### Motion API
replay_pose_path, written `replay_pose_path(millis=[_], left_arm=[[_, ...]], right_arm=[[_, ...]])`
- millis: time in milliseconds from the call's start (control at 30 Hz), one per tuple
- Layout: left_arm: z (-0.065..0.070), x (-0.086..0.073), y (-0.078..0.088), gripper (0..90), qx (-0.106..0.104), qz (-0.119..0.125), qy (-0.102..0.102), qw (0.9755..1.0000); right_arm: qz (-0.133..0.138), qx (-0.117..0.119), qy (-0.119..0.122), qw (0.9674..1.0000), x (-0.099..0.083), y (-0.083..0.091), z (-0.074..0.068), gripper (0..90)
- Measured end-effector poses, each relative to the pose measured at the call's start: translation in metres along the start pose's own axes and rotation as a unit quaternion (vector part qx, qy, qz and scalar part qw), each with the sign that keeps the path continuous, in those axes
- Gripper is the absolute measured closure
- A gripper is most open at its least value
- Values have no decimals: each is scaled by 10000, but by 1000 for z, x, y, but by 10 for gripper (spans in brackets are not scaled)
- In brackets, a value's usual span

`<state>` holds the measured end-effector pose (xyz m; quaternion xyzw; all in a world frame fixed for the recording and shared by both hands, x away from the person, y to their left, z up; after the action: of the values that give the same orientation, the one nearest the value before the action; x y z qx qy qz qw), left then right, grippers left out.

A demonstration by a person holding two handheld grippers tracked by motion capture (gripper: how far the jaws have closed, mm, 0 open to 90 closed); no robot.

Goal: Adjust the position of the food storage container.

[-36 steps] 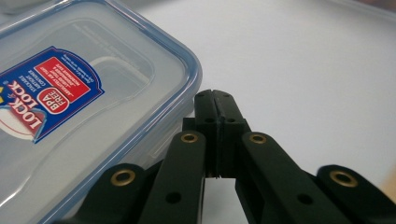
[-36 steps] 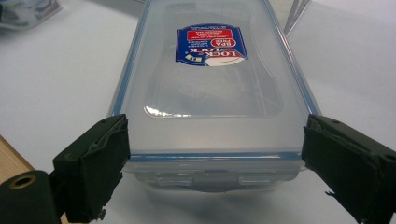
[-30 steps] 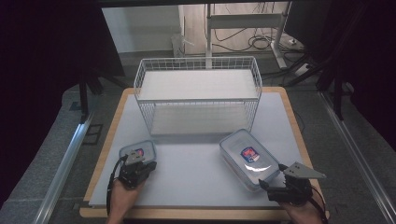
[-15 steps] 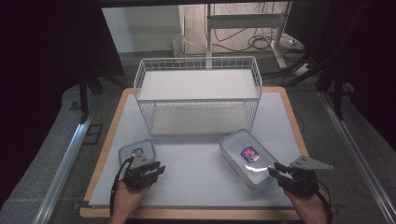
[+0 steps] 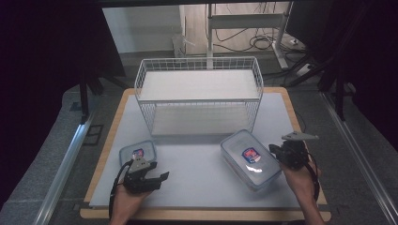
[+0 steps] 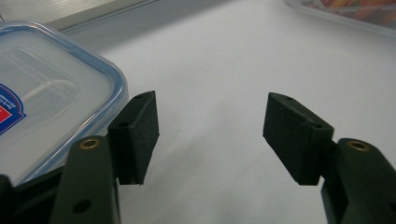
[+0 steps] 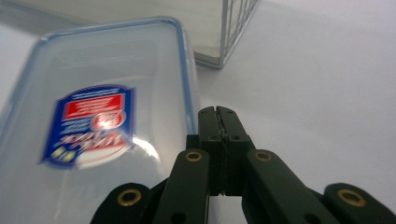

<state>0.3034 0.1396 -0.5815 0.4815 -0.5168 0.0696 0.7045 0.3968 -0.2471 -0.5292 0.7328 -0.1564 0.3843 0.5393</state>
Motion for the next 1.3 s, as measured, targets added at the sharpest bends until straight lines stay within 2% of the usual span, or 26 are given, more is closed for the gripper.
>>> replay_pose_path(millis=[33,100,333,400,433,533,567,600,667,733,833,867,933,1000,1100,1233,1300], left_arm=[[0,0,0,330,-24,25,4,10000],[1,-1,0,327,-43,18,-4,10000],[1,-3,-1,327,-63,-54,-50,10000],[2,-2,-1,328,-86,-59,-49,9999],[3,-2,-2,328,-89,-58,-50,9999],[5,-2,-3,329,-120,-66,-66,9999],[6,-1,-3,329,-134,-72,-68,9999],[7,-1,-3,331,-154,-74,-64,9998],[8,-1,-4,349,-171,-106,-69,9998],[9,0,-4,370,-174,-133,-93,9997],[9,2,-4,430,-187,-133,-129,9997],[9,4,-4,465,-196,-113,-133,9997],[7,12,-4,567,-241,4,-81,9997],[6,18,-7,673,-310,17,-83,9995],[7,32,-20,796,-396,-12,-144,9991],[8,52,-50,864,-514,-35,-305,9982],[8,59,-65,874,-546,-63,-316,9980]], right_arm=[[-186,-6,-17,9998,2,-11,2,900],[-321,-23,-25,9995,4,-18,2,900],[-543,-97,37,9985,10,-28,-4,900],[-561,22,65,9984,10,-31,-14,900],[-561,22,65,9984,10,-31,-14,900],[-621,148,302,9975,11,-36,-32,900],[-621,148,302,9975,11,-36,-32,900],[-630,193,353,9972,11,-38,-38,900],[-655,355,484,9961,10,-42,-54,900],[-634,443,601,9952,10,-41,-62,900],[-406,543,589,9960,11,-28,-63,900],[-286,479,620,9965,9,-18,-59,900],[-158,447,577,9972,3,-2,-54,900],[-77,438,470,9979,-12,16,-48,900],[-100,394,347,9986,-36,33,-41,900],[-145,289,195,9993,-58,49,-35,900],[-235,354,87,9991,-67,53,-37,900]])
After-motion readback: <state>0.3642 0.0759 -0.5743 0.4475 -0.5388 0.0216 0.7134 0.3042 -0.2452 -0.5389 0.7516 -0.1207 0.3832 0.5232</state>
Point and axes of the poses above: each handheld gripper's, and its own axes: y roughly backward along the jaws, x roughly out of its top, z roughly to its right, the point moved 10 cm from there along -y, roughly forward along the jaws, and after that the axes turned 9 degrees about -y, right-handed, at the moved point
